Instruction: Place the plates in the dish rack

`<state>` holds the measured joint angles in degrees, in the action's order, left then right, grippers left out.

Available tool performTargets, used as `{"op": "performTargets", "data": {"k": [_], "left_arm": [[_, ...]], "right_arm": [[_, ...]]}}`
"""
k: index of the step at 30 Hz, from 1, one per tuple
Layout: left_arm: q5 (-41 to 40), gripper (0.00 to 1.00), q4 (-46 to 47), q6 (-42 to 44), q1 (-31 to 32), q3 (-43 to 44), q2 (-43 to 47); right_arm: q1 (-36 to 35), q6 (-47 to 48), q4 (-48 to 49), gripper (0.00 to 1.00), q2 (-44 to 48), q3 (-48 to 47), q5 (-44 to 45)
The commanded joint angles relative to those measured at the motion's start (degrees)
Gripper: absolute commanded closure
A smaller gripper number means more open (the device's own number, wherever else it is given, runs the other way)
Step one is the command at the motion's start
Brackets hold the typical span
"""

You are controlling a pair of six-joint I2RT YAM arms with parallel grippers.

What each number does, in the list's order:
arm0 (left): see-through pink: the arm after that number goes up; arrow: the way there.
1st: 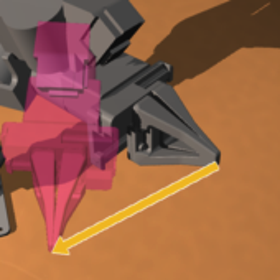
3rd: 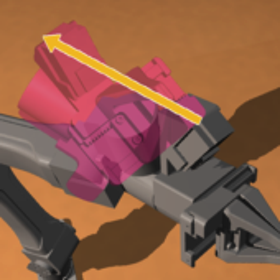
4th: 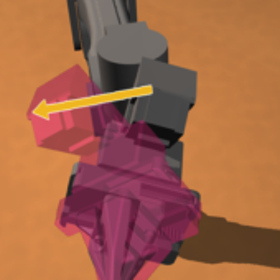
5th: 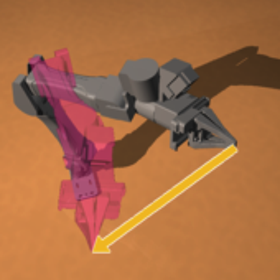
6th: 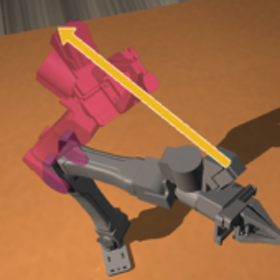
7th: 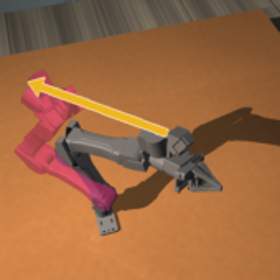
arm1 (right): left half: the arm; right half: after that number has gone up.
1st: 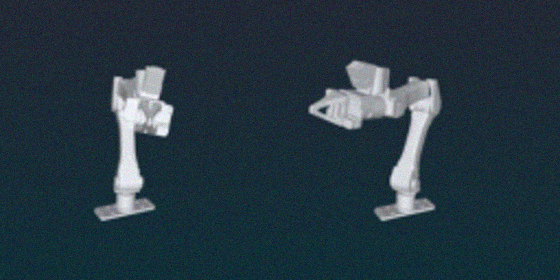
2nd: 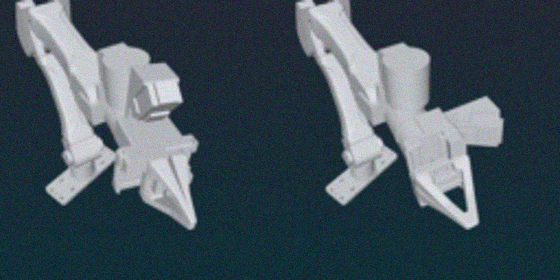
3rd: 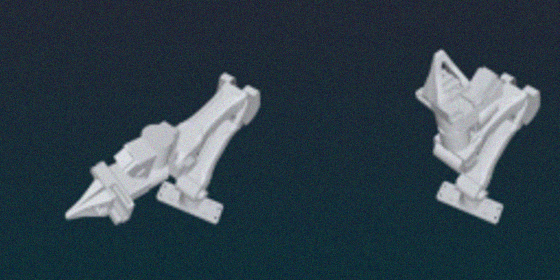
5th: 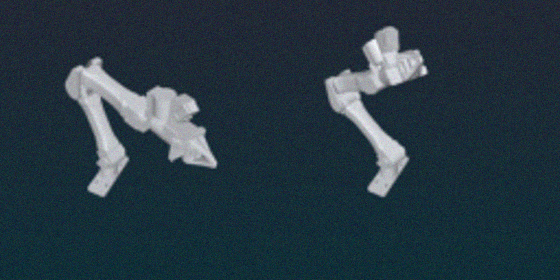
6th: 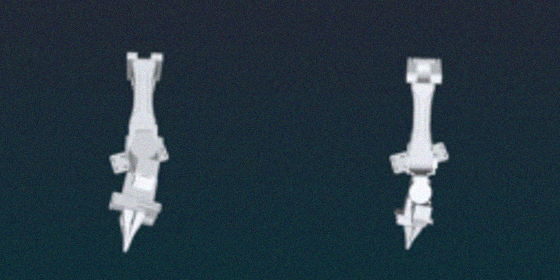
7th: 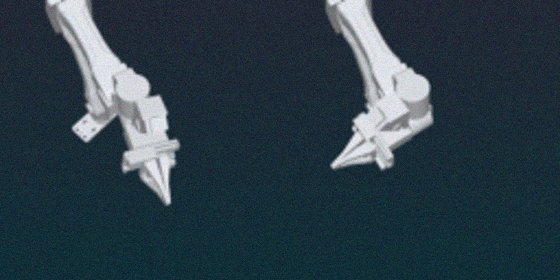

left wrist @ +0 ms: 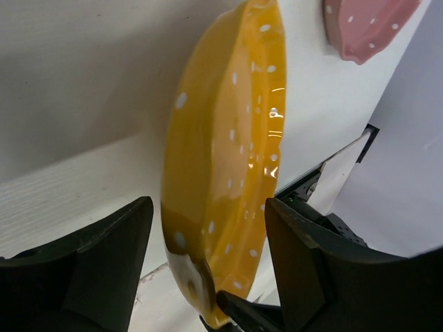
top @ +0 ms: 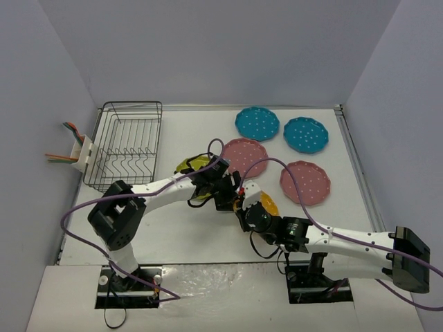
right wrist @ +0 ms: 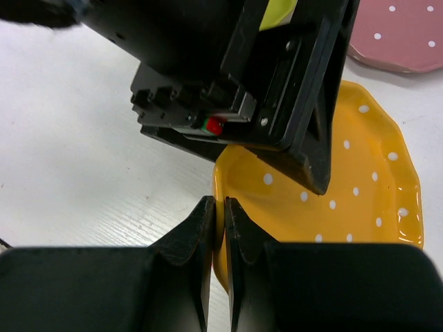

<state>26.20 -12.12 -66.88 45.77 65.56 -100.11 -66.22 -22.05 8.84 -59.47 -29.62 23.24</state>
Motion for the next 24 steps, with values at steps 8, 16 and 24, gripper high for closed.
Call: {"op": "performTargets", "data": {"k": [8,16,24], "left_arm": [[0.17,0.92,1.68,-1.18,0.26,2.2,1.71],[-2.3,1.0,-0.9,1.67,0.2,2.97,5.15],[-13.65,1.0,-6.63,9.13,0.29,5.86,14.02]], "right_arm": [[-0.23,1.11,7.44,1.0,4.17,0.63,4.44],[-0.29,0.3,3.66,0.63,7.94,-0.82,3.3],[-0.23,0.86,-6.4,0.06,13.04,-10.31,2.3]]}}
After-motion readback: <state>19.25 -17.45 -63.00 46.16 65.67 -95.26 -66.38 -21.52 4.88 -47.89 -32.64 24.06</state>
